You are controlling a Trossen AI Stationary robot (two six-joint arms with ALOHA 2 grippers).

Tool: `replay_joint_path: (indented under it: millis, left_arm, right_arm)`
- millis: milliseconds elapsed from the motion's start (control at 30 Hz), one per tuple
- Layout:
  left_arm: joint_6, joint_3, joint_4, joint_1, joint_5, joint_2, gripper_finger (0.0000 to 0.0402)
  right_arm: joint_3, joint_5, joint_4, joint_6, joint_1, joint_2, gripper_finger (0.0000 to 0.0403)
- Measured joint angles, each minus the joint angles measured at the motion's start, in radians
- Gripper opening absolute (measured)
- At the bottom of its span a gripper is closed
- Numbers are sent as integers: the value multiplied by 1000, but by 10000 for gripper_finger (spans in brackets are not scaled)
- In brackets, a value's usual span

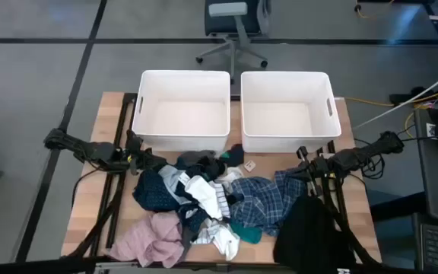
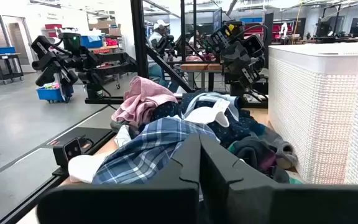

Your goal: Sort clothes

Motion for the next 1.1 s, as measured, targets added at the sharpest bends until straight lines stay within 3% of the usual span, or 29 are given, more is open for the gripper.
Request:
replay_joint_path:
  millis: [1100]
  left_arm:
    - [0,0,0,0,0,0,1]
  right_arm:
    - [0,0,0,0,0,0,3]
